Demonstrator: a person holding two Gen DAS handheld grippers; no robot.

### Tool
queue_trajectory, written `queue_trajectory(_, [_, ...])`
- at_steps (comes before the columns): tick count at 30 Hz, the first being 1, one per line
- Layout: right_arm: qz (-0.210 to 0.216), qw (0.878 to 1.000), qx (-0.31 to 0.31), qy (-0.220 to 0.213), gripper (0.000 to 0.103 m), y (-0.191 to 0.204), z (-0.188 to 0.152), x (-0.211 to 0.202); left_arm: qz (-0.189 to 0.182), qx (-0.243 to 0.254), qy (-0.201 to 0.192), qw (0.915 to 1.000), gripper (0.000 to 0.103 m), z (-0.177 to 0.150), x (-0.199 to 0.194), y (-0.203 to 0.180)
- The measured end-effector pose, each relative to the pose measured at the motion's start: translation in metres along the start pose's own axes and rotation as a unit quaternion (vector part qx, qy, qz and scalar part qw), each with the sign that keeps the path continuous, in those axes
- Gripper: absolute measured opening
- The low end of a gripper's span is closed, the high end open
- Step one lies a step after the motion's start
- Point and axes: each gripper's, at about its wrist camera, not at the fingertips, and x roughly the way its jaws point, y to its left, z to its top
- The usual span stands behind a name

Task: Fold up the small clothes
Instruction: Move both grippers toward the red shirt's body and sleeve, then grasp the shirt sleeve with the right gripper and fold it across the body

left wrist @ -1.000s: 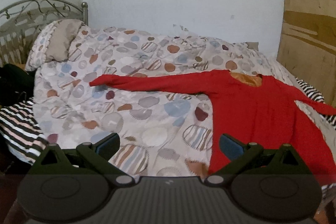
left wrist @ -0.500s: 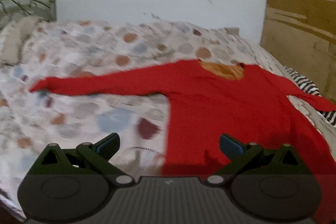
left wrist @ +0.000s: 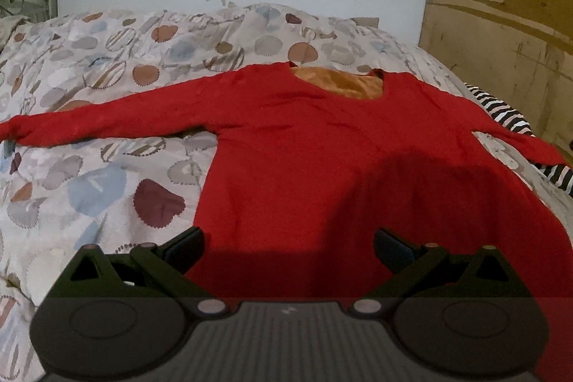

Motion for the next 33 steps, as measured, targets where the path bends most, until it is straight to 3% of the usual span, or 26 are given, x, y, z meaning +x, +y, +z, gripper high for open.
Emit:
queue_trajectory(3, [-0.039,0.999,0.035,0.005,0.101,-0.021,0.027,0.033,0.003,-0.003,0.007,1.0000,0.103,0.001,0.004,0.000])
queue_trajectory(6, [-0.082,0.993,0.078,0.018,0.092,-0.042,0.045,0.063,0.005,-0.013,0.016,0.9998,0.103,0.001,0.007,0.002])
queue_trajectory(9, [-0.112,0.984,0.135,0.018,0.084,-0.065,0.056,0.084,0.004,-0.021,0.019,0.9996,0.103,0.000,0.006,0.006])
queue_trajectory(10, [-0.122,0.976,0.182,0.016,0.083,-0.079,0.062,0.094,0.005,-0.020,0.018,0.9996,0.103,0.000,0.005,0.008])
queue_trajectory(17, [-0.130,0.957,0.260,0.020,0.070,-0.098,0.064,0.117,0.030,-0.029,0.023,0.9989,0.103,-0.004,-0.006,0.024])
queue_trajectory(22, [-0.141,0.950,0.278,0.008,0.015,-0.099,0.066,0.124,0.049,-0.070,0.024,0.9961,0.103,-0.010,-0.020,0.044])
queue_trajectory(24, [-0.148,0.953,0.265,0.000,0.008,-0.093,0.070,0.123,0.056,-0.085,0.023,0.9946,0.103,-0.012,-0.024,0.053])
queue_trajectory(28, [-0.150,0.969,0.192,-0.041,0.006,-0.065,0.085,0.110,0.067,-0.105,0.022,0.9919,0.103,-0.011,-0.031,0.068])
queue_trajectory(33, [-0.126,0.986,0.042,-0.098,0.006,0.007,0.117,0.080,0.068,-0.117,0.006,0.9908,0.103,-0.003,-0.042,0.077])
